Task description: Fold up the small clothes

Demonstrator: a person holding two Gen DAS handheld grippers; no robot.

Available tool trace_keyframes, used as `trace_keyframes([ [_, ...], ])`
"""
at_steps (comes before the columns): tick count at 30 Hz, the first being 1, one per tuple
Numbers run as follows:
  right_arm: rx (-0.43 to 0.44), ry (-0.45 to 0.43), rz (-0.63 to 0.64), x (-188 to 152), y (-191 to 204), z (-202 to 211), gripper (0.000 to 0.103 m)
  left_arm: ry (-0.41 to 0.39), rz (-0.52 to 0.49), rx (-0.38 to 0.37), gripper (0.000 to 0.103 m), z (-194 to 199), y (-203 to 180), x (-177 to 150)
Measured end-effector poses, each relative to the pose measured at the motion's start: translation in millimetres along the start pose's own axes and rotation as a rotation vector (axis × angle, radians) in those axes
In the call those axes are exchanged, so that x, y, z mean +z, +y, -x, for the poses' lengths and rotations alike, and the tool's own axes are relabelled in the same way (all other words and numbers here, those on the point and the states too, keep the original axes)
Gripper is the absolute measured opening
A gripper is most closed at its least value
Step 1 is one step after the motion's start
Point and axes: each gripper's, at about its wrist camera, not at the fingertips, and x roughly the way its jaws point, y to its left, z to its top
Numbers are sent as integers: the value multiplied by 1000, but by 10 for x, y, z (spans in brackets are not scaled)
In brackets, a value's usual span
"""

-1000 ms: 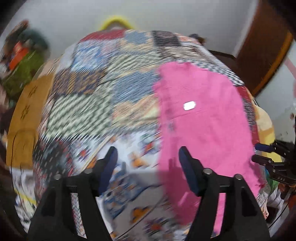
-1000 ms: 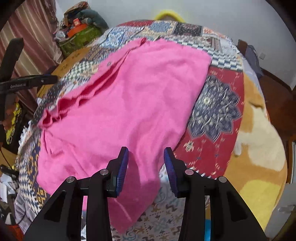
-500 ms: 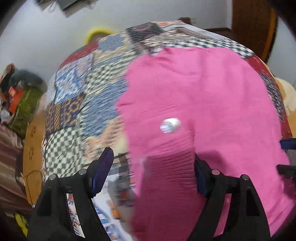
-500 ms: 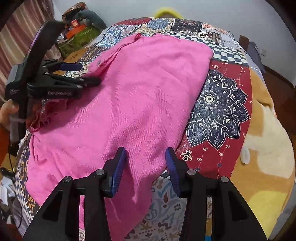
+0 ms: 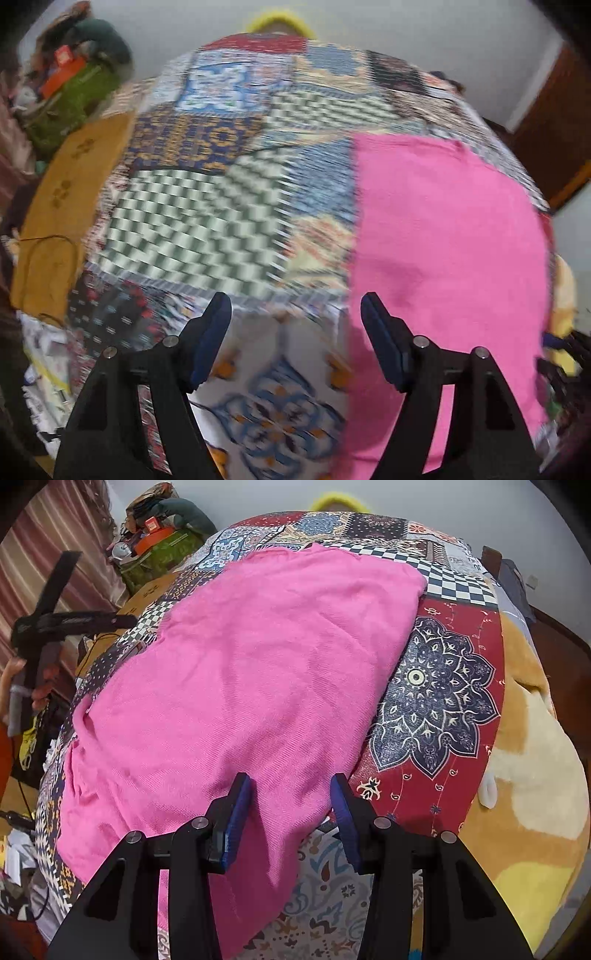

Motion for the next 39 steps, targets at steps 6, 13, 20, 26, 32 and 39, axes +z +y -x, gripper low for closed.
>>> trace_keyframes([
  [6, 2, -2, 1, -17, -21, 100, 41, 71, -141, -60, 76, -56, -375, -446],
  [13, -21, -17, 17, -88, 50, 299, 41, 41, -166, -53, 87, 170, -318, -790],
  [20, -33, -53, 61, -132, 257, 539, 52, -5, -215, -1, 87, 536, -228, -1105],
  [26, -31, -43, 134, -255, 515, 553, 62, 0, -257, 33, 87, 609, -244, -1395],
  [32, -5, 45, 198, -391, 692, 340, 62, -51, -311, 53, 87, 588, -429, -1443],
  [39, 8, 73, 239, -353, 731, 144, 62, -87, -402, -27, 75, 472, -777, -1311],
])
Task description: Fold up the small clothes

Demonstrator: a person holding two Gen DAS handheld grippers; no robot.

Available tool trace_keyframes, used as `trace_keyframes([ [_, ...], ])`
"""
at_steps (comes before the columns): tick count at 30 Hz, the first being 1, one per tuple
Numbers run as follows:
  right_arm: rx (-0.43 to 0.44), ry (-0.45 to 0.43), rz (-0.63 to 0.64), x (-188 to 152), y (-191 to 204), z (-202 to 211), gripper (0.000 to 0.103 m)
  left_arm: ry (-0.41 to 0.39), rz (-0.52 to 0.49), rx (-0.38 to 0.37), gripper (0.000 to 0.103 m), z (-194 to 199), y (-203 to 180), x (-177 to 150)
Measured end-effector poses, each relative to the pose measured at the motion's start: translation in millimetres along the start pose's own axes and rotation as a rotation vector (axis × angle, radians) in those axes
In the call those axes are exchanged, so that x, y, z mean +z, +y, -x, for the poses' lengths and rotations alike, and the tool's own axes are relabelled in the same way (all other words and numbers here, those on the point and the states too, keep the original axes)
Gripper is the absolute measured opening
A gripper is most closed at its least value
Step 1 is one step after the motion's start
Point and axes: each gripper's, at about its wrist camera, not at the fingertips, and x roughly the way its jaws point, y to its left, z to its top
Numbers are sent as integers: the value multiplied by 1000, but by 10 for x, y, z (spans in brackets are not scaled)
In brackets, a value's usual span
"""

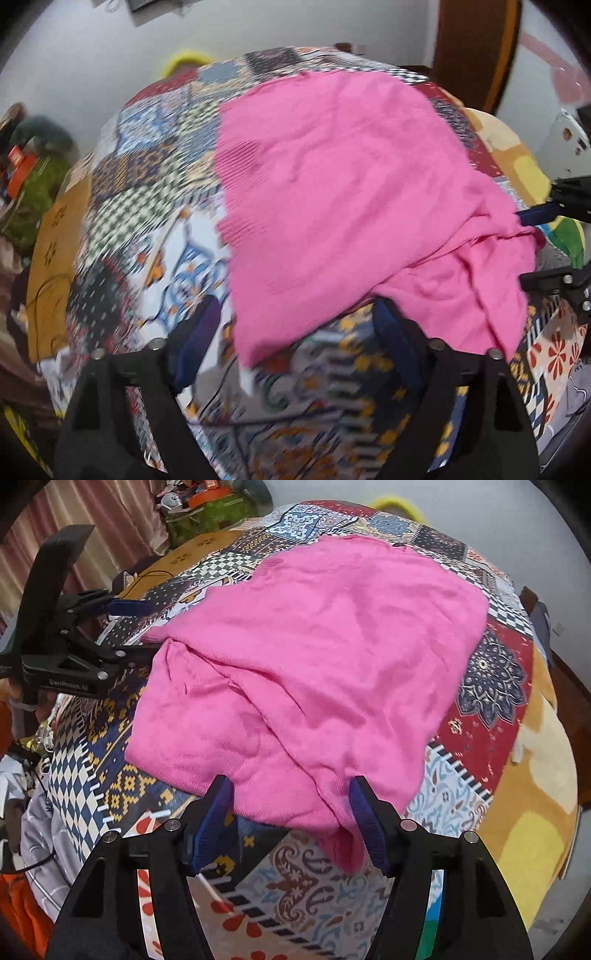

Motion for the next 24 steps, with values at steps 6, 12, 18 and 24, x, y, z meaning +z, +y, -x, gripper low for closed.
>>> trace_keyframes([
  [6, 8, -24, -6, 81, -103, -83, 30, -5, 1, -101, 23, -94, -76, 135],
  [12, -5, -46, -19, 136, -145, -73, 12, -8, 1, -67, 12, -59, -86, 177],
  [18, -36, -134, -47, 214, -170, 209, 11, -69, 43, -76, 11, 188, 29, 289],
  [24, -68, -250, -62, 498, -294, 591, 10, -141, 104, -101, 11, 435, 190, 645],
])
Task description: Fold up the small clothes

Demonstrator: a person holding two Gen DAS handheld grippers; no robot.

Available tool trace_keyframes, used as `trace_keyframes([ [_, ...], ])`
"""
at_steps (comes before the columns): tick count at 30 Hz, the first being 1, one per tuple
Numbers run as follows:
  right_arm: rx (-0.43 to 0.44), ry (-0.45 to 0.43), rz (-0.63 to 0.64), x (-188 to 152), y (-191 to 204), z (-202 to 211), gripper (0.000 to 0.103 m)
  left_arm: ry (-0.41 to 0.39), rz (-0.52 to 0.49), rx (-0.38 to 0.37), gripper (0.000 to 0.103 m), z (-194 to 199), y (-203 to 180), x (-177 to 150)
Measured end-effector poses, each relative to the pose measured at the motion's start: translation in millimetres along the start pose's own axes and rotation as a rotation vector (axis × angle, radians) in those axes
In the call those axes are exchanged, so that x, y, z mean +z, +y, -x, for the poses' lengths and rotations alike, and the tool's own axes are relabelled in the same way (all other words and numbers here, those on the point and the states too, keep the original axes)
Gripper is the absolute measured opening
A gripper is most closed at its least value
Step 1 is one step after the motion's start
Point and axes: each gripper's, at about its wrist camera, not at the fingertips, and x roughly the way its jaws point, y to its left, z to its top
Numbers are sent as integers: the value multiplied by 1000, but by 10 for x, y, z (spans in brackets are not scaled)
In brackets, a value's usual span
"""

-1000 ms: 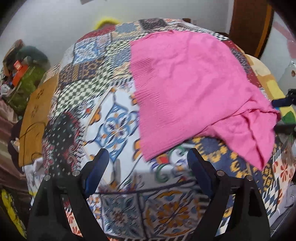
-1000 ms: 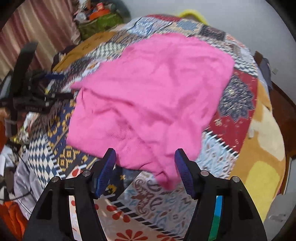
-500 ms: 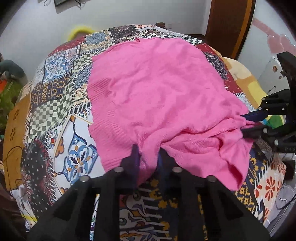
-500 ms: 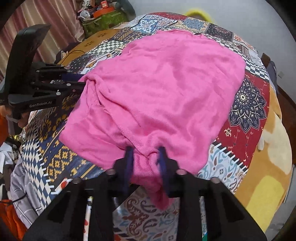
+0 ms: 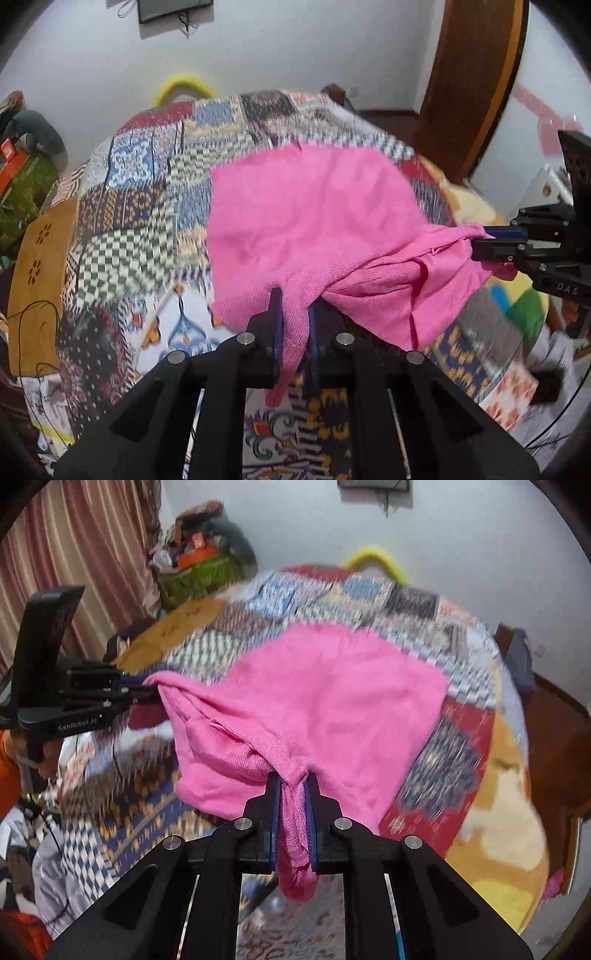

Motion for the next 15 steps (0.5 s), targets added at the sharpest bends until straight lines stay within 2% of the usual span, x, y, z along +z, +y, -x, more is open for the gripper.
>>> trace_keyframes([
  [7, -42, -92, 11, 510, -170, 110, 10, -54, 22, 9, 11, 21, 129, 608],
  [11, -52, -97, 8, 749, -329, -18, 10, -25, 60, 1, 11, -218, 288, 944],
  [15, -65, -62, 18, 967, -514, -293, 10, 29, 90, 0, 11, -652, 481, 1215],
])
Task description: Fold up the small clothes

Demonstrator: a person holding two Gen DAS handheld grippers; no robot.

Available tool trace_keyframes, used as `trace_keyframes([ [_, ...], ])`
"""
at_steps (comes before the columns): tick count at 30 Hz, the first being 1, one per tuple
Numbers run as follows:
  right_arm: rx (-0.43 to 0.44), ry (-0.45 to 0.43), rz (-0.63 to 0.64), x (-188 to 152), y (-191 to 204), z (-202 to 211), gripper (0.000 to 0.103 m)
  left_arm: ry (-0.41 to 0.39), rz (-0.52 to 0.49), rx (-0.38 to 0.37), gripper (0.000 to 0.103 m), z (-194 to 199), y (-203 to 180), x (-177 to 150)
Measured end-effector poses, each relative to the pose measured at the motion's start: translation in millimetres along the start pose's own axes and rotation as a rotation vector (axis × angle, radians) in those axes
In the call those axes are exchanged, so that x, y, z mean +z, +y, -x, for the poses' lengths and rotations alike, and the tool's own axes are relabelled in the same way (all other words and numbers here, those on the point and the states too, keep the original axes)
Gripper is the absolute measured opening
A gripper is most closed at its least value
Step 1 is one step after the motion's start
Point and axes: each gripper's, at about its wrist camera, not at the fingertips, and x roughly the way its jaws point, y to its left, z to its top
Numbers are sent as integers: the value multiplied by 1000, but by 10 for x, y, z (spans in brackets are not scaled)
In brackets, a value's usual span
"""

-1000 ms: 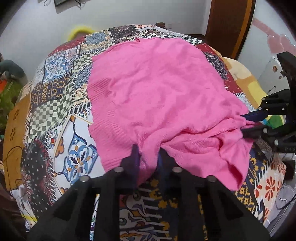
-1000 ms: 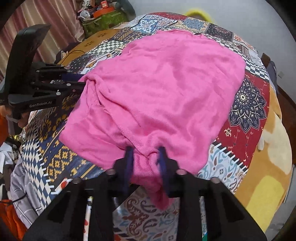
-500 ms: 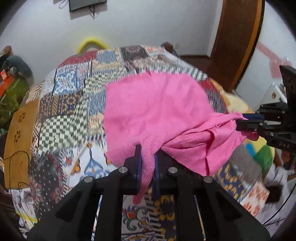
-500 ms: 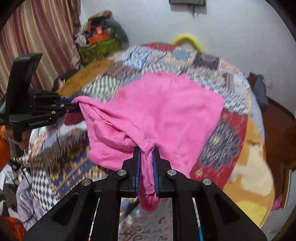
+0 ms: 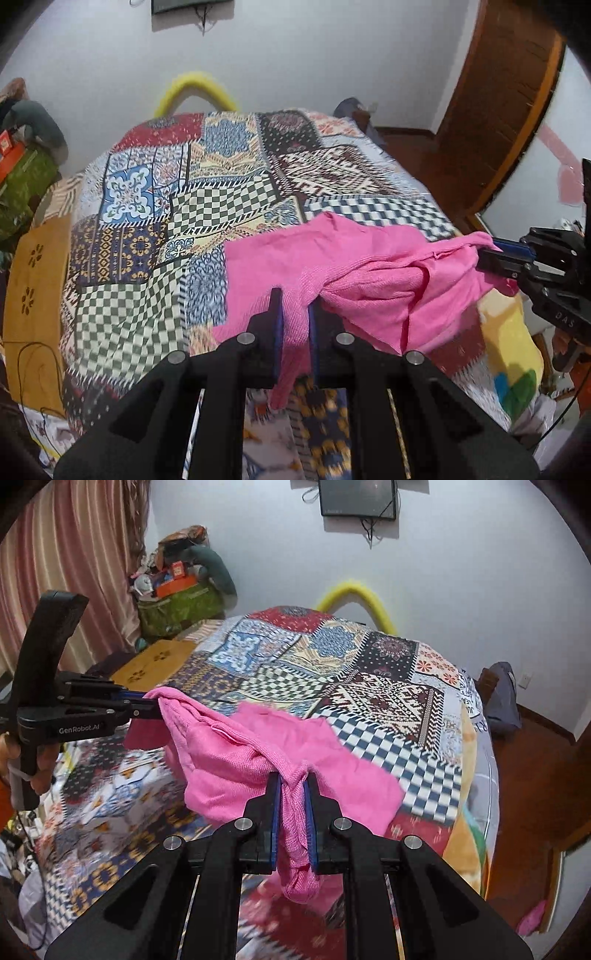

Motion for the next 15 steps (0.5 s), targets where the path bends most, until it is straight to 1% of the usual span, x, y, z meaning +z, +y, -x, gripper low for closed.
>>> trace_keyframes([
  [4, -9, 59, -13, 133, -221, -378, 10, 68, 35, -12, 11, -484, 175, 179],
  [6, 1, 88, -29, 170, -346, -555, 13, 97, 25, -7, 12, -724, 221, 246],
  [8, -15, 97, -48, 198, -453, -695, 14, 99, 2, 22, 15, -901, 239, 294],
  [10, -38, 95, -74, 213, -560, -775, 18, 86, -26, 79, 25, -1007, 247, 335],
  [11, -51, 91, -86, 214, -599, -787, 23, 85, -32, 107, 38, -1037, 251, 356],
  [12, -63, 87, -96, 220, -626, -785, 29, 79, -33, 137, 49, -1053, 269, 367],
  [13, -71, 83, -109, 215, -658, -776, 33, 67, -28, 150, 51, -1047, 298, 373],
  [14, -69, 78, -122, 208, -689, -754, 40, 52, -14, 151, 53, -1015, 349, 367],
  [15, -68, 72, -131, 195, -715, -727, 45, 47, 3, 145, 55, -989, 395, 358],
])
